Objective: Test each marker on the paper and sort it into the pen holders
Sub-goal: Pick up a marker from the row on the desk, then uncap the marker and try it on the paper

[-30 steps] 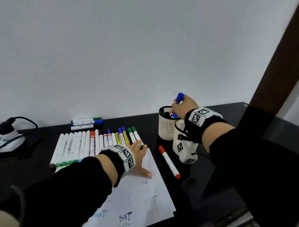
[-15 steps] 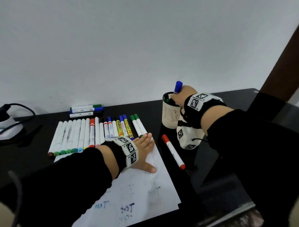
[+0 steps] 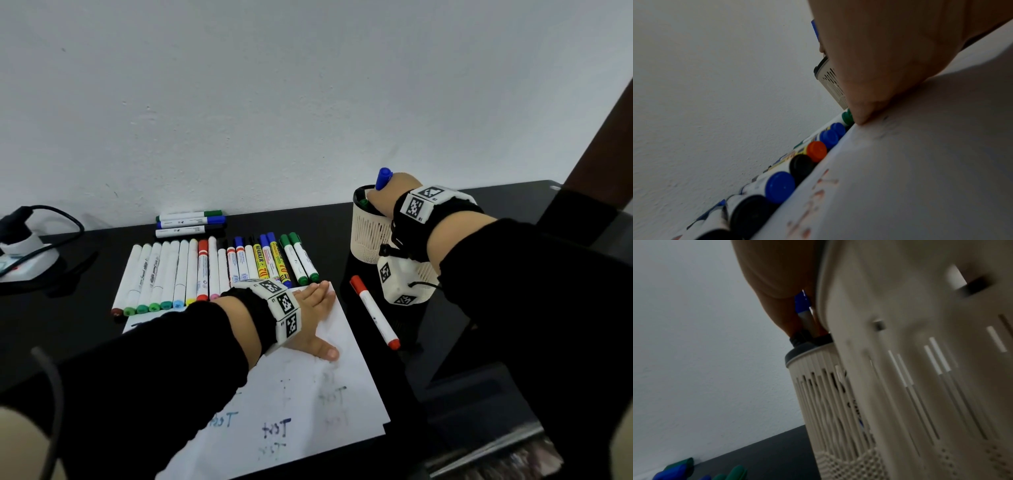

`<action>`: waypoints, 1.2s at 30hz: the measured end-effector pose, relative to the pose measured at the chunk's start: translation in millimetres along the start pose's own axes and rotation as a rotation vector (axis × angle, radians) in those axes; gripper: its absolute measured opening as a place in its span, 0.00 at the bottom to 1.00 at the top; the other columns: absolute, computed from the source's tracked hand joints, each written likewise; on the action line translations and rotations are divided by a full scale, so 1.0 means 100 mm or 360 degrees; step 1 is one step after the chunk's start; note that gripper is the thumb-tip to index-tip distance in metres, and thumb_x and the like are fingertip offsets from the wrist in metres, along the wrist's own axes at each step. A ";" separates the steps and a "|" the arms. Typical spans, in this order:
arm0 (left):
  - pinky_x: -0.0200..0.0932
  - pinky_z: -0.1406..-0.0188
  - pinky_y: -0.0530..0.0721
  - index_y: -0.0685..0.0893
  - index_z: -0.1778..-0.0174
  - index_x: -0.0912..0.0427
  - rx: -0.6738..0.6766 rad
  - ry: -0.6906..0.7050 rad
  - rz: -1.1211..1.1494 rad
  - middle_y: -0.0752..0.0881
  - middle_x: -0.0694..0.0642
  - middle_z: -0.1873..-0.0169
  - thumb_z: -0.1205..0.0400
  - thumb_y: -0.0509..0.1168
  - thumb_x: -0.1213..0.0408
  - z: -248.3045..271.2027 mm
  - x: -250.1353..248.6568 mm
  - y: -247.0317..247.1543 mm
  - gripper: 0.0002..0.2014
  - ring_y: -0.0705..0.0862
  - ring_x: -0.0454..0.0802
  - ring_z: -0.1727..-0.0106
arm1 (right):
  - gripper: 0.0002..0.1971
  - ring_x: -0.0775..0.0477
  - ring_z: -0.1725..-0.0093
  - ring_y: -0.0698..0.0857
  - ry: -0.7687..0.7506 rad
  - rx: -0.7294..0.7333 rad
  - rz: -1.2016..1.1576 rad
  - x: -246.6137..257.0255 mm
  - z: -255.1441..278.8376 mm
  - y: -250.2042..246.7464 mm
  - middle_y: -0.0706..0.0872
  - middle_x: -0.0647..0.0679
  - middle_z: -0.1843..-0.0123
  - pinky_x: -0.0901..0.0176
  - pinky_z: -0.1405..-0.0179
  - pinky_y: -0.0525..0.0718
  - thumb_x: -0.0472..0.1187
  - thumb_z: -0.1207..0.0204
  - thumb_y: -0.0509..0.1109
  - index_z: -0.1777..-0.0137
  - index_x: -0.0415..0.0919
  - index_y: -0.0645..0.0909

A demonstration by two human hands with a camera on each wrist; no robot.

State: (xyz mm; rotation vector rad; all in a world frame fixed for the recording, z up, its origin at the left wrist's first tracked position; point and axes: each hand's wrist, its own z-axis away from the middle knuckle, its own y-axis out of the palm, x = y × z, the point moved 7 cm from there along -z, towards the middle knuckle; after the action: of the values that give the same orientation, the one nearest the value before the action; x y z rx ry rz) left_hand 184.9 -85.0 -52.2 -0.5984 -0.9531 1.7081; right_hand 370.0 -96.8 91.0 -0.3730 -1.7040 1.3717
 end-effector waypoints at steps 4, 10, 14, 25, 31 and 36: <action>0.53 0.20 0.41 0.29 0.21 0.61 -0.0008 0.0001 -0.0009 0.30 0.56 0.20 0.24 0.56 0.32 -0.02 0.01 0.00 0.53 0.34 0.53 0.18 | 0.11 0.43 0.58 0.81 -0.0068 -0.0090 -0.0112 -0.01 -0.03 -0.04 0.79 0.45 0.55 0.55 0.60 0.75 0.48 0.21 0.64 0.51 0.38 0.74; 0.53 0.20 0.41 0.29 0.21 0.60 -0.0020 0.0008 0.0005 0.30 0.56 0.20 0.24 0.56 0.32 -0.04 0.03 0.01 0.54 0.34 0.53 0.18 | 0.16 0.40 0.42 0.84 -0.0157 -0.0238 -0.0259 -0.03 -0.01 -0.10 0.83 0.42 0.40 0.57 0.53 0.76 0.46 0.20 0.66 0.35 0.39 0.75; 0.52 0.20 0.41 0.29 0.21 0.61 -0.0025 0.0016 0.0011 0.30 0.56 0.20 0.25 0.56 0.31 -0.04 0.03 0.01 0.54 0.34 0.53 0.18 | 0.17 0.38 0.39 0.83 -0.0130 -0.0116 -0.0047 0.05 -0.01 -0.06 0.84 0.38 0.38 0.53 0.46 0.79 0.43 0.15 0.58 0.35 0.32 0.79; 0.53 0.20 0.42 0.30 0.20 0.61 -0.0014 -0.0002 0.0010 0.30 0.56 0.20 0.24 0.56 0.33 0.01 0.00 -0.01 0.53 0.35 0.53 0.18 | 0.14 0.39 0.40 0.83 -0.0175 -0.0177 0.0045 0.06 -0.03 -0.09 0.86 0.40 0.40 0.58 0.52 0.77 0.41 0.19 0.65 0.39 0.34 0.82; 0.54 0.20 0.42 0.30 0.20 0.60 -0.0008 -0.0013 0.0037 0.30 0.55 0.20 0.25 0.57 0.32 0.03 0.00 -0.02 0.54 0.35 0.52 0.18 | 0.17 0.39 0.37 0.83 -0.0195 -0.0068 0.0251 0.11 0.03 -0.06 0.85 0.40 0.36 0.54 0.41 0.80 0.40 0.16 0.58 0.35 0.35 0.82; 0.53 0.20 0.45 0.33 0.19 0.59 -0.0023 -0.0009 0.0087 0.33 0.53 0.19 0.23 0.58 0.35 0.13 0.00 -0.08 0.52 0.38 0.50 0.17 | 0.18 0.38 0.36 0.82 -0.0232 -0.0032 0.0306 0.18 0.11 -0.08 0.84 0.39 0.35 0.52 0.38 0.80 0.39 0.16 0.57 0.33 0.34 0.81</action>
State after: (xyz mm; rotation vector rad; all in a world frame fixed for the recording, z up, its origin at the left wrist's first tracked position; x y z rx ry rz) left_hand 179.6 -87.9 -38.2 -0.6349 -0.9616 1.7532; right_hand 354.0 -93.5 106.2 -0.4677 -1.8405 1.5540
